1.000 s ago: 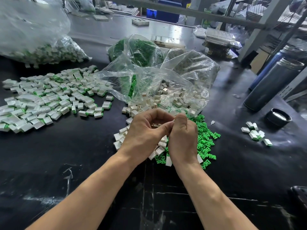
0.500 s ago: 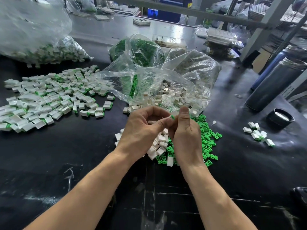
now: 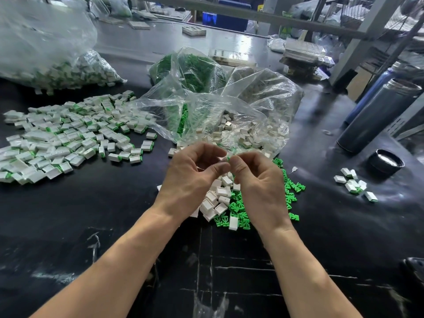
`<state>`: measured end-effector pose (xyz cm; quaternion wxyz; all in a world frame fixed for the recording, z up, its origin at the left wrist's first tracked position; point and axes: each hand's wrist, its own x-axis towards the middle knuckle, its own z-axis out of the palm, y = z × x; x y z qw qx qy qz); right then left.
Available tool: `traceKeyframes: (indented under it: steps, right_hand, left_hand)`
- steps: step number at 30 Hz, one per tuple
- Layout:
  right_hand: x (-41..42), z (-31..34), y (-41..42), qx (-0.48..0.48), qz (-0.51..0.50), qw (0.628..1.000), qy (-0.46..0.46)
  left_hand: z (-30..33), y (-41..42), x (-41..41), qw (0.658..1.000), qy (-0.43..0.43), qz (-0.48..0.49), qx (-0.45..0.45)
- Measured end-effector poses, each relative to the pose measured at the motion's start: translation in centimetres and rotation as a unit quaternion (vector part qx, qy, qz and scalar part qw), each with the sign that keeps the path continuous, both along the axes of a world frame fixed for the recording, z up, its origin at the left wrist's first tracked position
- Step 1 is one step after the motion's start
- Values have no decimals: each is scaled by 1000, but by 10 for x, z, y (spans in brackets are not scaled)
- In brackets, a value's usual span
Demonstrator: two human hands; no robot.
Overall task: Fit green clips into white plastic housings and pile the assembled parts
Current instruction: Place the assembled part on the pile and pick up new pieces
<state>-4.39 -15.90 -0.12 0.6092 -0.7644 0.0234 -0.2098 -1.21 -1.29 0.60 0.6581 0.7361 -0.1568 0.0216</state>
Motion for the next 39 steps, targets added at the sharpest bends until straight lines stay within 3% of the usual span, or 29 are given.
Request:
traceKeyframes:
  steps: [10,16,21,25,29,33,36,39]
  right_hand:
    - [-1,0,4,6,-41,999,22]
    - [0,0,-3,-11,-73,996,50]
    - [3,2,-17,-41,-131,987,88]
    - [5,2,-30,-156,-168,963,141]
    - [7,1,-41,-265,-190,924,200]
    - [6,3,-48,-303,-182,906,234]
    - [5,3,-48,-304,-158,910,233]
    - [4,4,-45,-300,-134,915,234]
  left_hand:
    - [2,-2,-2,995,-52,31,84]
    - [-1,10,4,975,-95,83,184]
    - [-7,37,23,938,-71,178,290]
    - [-8,59,37,888,-34,257,380]
    - [-9,73,47,851,18,283,443]
    - [-12,78,51,831,29,301,466]
    - [-14,75,50,838,-1,300,455]
    - [-11,65,44,890,-36,253,378]
